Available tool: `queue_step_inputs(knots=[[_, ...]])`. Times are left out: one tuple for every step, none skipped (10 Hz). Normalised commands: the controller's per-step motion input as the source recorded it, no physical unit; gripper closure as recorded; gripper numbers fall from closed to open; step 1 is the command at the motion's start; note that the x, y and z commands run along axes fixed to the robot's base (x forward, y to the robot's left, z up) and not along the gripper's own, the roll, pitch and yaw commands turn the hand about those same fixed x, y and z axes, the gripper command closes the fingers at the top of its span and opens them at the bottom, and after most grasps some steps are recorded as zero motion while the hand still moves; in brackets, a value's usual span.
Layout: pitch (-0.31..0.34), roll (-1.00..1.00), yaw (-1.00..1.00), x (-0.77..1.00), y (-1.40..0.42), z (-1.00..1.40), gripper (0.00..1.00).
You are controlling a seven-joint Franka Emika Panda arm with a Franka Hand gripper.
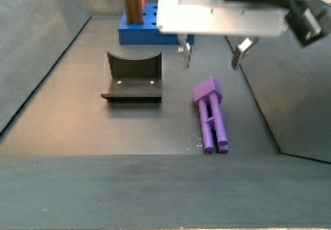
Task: Pick up the 3 prong object. Move up. Rotate the 3 prong object. Place the 3 prong object on the fixture. Regrasp the 3 prong object. Move to above the board. Insert the 3 prong object.
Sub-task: Rotate the 3 prong object.
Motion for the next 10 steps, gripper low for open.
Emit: queue_step_inputs(knots=[[0.000,0.00,1.00,0.00,0.00,0.00,0.00],[0.000,0.00,1.00,0.00,0.00,-0.15,0.00],[0.000,0.00,1.00,0.01,-0.01,-0.24,0.00],[-0.001,0.00,1.00,0.04,0.01,-0.17,0.00],[-0.001,0.00,1.00,0.04,0.01,-0.12,0.00],[0.000,0.00,1.00,0.03,0.01,-0.06,0.00],[0.000,0.00,1.00,0.03,0.01,-0.06,0.00],[0.000,0.00,1.00,0.03,0.01,-0.06,0.00],[-0.001,0.00,1.00,0.04,0.01,-0.06,0.00],[-0.001,0.00,1.00,0.04,0.01,-0.05,0.00]])
